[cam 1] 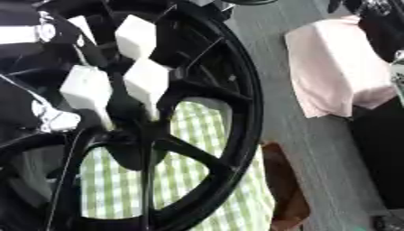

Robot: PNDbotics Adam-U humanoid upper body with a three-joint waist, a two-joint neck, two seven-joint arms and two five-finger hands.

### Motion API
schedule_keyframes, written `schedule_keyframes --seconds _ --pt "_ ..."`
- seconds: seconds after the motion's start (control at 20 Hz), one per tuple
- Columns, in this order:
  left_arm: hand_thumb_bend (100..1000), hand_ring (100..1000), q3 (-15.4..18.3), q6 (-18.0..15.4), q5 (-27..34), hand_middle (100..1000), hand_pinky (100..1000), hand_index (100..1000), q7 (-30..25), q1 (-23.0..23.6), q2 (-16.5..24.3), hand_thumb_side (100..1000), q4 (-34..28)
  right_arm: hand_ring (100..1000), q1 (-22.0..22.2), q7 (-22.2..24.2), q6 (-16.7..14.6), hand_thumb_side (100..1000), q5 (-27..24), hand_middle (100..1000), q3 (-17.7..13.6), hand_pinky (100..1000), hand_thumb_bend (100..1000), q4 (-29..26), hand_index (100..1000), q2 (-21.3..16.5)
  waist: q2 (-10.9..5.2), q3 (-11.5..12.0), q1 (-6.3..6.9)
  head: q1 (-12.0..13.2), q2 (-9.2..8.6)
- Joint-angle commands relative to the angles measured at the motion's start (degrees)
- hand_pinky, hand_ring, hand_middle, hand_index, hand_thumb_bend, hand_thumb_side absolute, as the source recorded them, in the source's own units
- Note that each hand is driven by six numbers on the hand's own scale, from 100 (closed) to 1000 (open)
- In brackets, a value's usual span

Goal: Pull the pin out of the wheel hub.

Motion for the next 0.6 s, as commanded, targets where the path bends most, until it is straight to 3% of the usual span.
schedule_keyframes --seconds 0.05,0.35,0.6 --pt "405 754 0.4 1.6 -0.5 741 832 818 -2.3 -0.6 0.8 350 -0.2 941 -0.3 0.1 0.0 718 0.2 389 -0.5 943 100 -0.9 628 -1.0 -1.08 0.0 -0.06 0.1 -0.36" --pt "375 755 0.8 1.4 -0.6 742 833 818 -2.9 -0.2 1.3 178 -0.4 941 -0.2 0.2 0.1 723 0.3 389 -0.4 943 100 -0.9 628 -1.0 -1.28 0.3 -0.05 0.0 -0.27" --pt "378 757 1.7 1.6 -0.4 745 834 822 -2.8 0.0 2.0 157 -0.9 941 -0.1 0.3 0.1 722 0.3 389 -0.4 943 100 -0.9 628 -1.0 -1.45 0.4 -0.10 -0.1 -0.35"
